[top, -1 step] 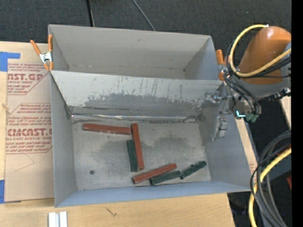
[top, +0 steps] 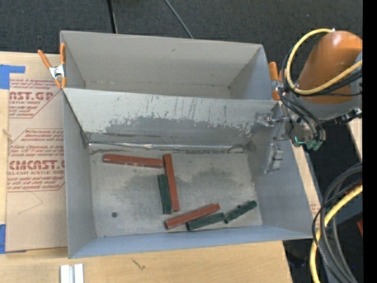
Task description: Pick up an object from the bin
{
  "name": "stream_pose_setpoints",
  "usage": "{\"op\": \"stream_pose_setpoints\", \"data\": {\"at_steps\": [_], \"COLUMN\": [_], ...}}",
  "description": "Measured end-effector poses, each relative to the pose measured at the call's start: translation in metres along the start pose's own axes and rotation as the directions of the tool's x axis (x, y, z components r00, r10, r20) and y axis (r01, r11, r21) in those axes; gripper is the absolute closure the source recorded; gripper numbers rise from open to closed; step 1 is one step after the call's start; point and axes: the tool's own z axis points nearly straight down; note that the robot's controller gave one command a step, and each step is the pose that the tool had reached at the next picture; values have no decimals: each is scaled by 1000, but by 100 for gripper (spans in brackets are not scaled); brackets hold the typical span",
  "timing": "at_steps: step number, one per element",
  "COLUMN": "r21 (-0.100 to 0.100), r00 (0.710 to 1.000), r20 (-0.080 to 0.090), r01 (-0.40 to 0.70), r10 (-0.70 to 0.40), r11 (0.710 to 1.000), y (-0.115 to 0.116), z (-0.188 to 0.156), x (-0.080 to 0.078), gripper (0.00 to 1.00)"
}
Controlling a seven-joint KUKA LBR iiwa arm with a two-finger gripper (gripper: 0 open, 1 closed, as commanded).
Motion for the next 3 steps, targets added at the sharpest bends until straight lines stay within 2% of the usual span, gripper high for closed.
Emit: {"op": "stream_pose_setpoints", "data": {"at_steps": [1,2,3], "r21": [0,-3,-2], "r00": [1000,998,987], "r20": [2,-9,-3], "r01": [31,66,159], "r10": [-31,-66,-159], "r11": [1000,998,987], "y": [16,19,11], "z": [45,66,123], "x": [63,101,104], "gripper": [0,0,100]}}
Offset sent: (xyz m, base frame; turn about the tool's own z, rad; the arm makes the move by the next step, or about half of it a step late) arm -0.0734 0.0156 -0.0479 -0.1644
